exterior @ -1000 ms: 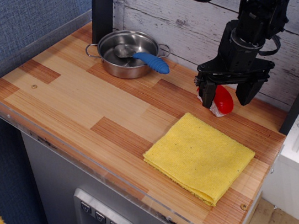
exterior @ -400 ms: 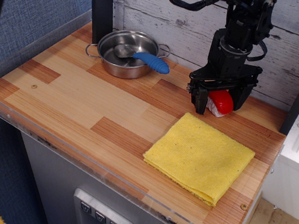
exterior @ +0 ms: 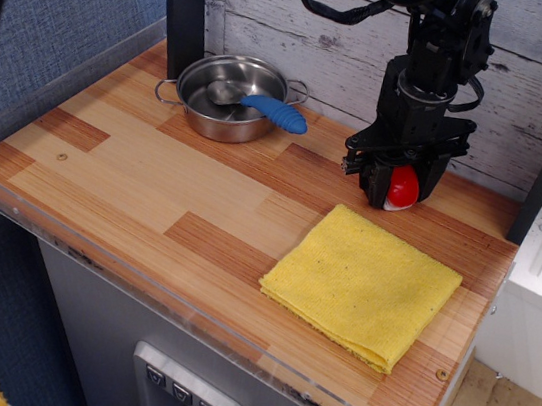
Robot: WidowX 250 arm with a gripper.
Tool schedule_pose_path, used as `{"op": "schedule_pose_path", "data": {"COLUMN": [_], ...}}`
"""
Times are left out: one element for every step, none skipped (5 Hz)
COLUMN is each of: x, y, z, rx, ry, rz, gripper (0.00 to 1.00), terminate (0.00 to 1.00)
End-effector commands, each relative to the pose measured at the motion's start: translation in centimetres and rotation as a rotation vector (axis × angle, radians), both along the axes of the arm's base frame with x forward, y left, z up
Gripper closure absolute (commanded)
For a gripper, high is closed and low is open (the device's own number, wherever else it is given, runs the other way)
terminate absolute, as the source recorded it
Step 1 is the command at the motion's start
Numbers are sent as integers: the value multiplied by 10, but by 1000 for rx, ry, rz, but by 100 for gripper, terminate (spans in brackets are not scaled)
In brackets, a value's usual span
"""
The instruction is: Put the sushi in front of the pot
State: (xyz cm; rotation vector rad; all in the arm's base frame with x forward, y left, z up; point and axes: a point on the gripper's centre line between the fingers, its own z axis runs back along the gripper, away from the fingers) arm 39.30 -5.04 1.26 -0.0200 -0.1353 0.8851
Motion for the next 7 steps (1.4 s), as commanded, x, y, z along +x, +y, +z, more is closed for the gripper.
{"op": "schedule_pose_path", "data": {"x": [5, -9, -36, -63, -79, -97, -107], "y": [6, 15, 37, 57, 77, 105, 135], "z": [64, 78, 83, 92, 90, 84, 69], "rx": [14, 38, 6, 15, 11, 27, 12], "ry": [-110, -108, -69, -32, -4, -4, 0], "rz": [30, 32, 44, 82, 94, 155, 195], "gripper": [100, 100, 100, 100, 100, 100, 100], "terminate": [0, 0, 0, 0, 0, 0, 0]}}
